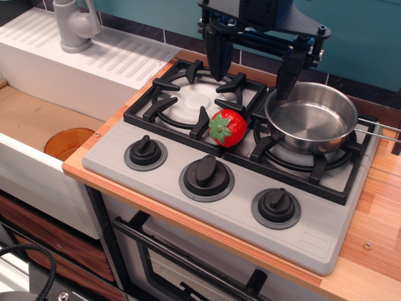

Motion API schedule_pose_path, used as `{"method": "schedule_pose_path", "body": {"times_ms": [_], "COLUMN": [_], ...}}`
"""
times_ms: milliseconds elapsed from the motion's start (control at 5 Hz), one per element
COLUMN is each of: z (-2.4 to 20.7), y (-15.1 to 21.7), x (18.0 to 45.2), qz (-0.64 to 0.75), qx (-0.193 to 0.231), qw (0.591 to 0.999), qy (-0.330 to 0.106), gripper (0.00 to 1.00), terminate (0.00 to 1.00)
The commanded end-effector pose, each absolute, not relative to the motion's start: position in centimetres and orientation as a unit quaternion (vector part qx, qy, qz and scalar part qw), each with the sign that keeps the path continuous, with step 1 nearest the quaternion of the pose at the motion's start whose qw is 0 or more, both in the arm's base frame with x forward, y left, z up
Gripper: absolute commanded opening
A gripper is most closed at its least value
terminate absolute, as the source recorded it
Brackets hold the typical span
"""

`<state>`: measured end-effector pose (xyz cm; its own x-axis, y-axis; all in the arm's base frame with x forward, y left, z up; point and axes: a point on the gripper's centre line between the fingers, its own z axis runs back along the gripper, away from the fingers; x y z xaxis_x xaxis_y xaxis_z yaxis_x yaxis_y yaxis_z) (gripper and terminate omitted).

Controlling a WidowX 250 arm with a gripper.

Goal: Put strawberry in pot or pan an put pot or pan on stove

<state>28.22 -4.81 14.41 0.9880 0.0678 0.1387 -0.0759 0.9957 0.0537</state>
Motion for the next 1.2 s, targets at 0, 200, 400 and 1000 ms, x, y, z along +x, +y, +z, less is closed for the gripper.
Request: {"method": "schedule_pose_path", "body": {"times_ms": [0, 200, 400, 1000], "z": [14.4, 13.9, 13.5, 10.7], "y": [-4.8, -3.8, -3.0, -2.0], "x": [28.2, 29.2, 29.7, 30.8], "qz": [0.036, 0.031, 0.025, 0.021], "qx": [0.029, 0.027, 0.026, 0.009], "qw": [0.997, 0.997, 0.997, 0.996], "qy": [-0.069, -0.071, -0.072, -0.089], "gripper": [1.0, 1.0, 1.0, 1.0], "terminate": [0.0, 0.0, 0.0, 0.0]}}
